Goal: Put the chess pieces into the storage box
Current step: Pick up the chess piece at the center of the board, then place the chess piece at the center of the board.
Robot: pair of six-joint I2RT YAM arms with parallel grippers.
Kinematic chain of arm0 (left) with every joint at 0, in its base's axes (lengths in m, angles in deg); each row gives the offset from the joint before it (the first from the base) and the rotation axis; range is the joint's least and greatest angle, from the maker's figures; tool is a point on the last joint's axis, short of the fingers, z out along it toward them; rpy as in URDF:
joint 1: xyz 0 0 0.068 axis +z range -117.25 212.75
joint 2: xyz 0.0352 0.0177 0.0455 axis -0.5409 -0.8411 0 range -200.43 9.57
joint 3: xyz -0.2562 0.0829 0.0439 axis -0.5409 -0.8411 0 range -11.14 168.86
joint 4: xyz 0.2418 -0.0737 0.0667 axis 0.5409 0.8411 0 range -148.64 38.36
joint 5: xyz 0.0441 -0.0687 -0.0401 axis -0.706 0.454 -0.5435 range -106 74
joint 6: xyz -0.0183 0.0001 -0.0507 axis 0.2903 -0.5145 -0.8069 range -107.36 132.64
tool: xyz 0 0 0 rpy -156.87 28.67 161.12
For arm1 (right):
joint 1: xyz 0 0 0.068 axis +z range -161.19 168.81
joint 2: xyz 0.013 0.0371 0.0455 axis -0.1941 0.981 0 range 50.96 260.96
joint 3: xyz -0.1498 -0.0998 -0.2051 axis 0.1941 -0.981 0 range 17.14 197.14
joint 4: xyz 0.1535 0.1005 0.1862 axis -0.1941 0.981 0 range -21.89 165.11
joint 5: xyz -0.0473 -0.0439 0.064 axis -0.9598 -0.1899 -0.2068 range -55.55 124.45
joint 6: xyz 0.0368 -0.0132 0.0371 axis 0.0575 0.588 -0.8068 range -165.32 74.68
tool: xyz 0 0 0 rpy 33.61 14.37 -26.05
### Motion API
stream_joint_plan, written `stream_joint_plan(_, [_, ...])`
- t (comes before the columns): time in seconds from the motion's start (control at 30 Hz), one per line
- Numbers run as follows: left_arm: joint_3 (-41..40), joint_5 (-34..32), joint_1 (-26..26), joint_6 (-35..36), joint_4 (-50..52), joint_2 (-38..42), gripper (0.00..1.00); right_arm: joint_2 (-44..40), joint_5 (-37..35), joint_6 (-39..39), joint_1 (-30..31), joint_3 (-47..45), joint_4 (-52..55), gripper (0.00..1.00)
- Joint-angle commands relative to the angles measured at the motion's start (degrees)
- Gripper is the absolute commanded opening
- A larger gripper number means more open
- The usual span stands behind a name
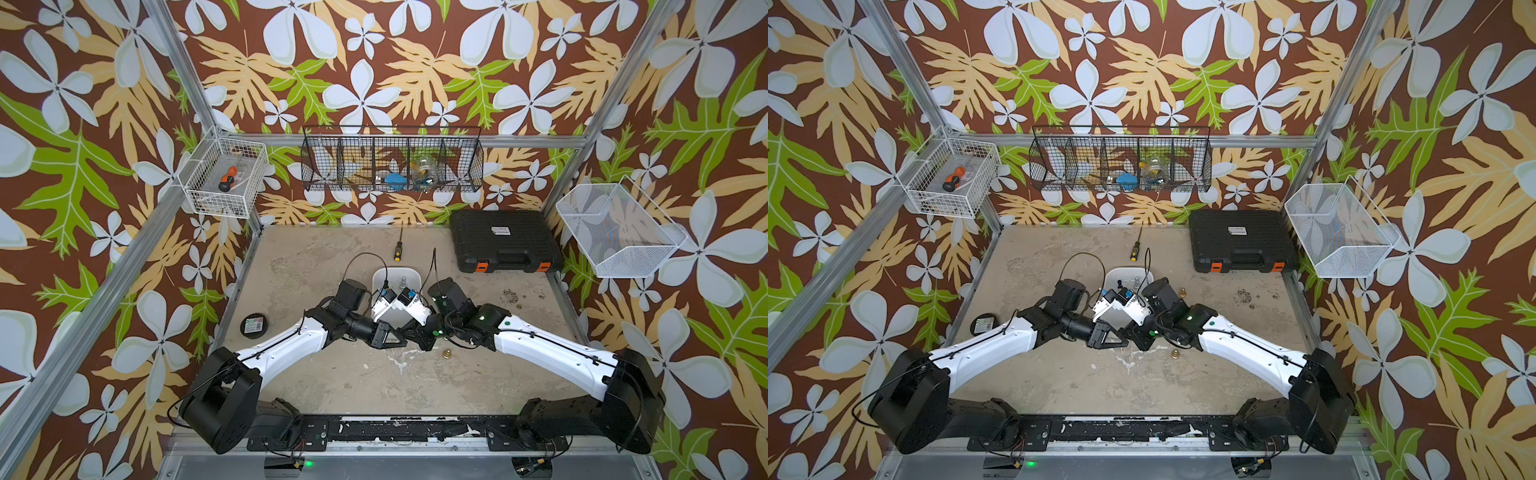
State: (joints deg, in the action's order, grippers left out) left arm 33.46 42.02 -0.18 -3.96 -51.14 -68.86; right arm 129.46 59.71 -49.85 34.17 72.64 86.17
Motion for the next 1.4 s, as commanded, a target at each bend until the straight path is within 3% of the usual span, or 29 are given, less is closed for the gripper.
stream_joint_plan(0.0, [0.0,2.5,0.1,-0.6,-1.8,0.3,0.14,0.0,-1.3,-1.1,0.0,0.2,-0.7,0.07])
stream_joint_plan(0.1, [-0.2,2.5,2.4,-0.9,-1.3,3.6,0.16,-0.1,-6.0,-2.6,0.0,1.4,3.0,0.07])
stream_joint_plan(0.33, [-7.2,-1.3,15.9,-11.6,-10.1,12.5,0.21,1.5,-13.1,-7.5,0.3,5.8,24.1,0.07])
stream_joint_plan(0.53, [-8.2,-6.0,18.1,-9.6,-7.9,13.0,0.23,4.2,-23.8,-10.9,9.6,13.0,41.9,0.07])
stream_joint_plan(0.7, [-4.9,-14.2,18.8,-3.2,1.9,10.2,0.23,16.7,-33.6,-12.4,17.1,18.4,54.2,0.07])
stream_joint_plan(0.83, [-5.8,-20.2,22.4,-3.7,3.4,12.5,0.23,25.5,-30.8,-11.1,22.2,24.2,57.4,0.07])
stream_joint_plan(1.03, [-8.0,-21.7,29.9,-2.9,5.1,16.1,0.24,35.3,-31.1,-10.1,23.6,30.3,58.6,0.07])
stream_joint_plan(1.37, [-7.9,-20.7,30.0,-2.0,5.3,14.1,0.24,40.6,-29.5,-9.1,24.5,29.8,57.7,0.07])
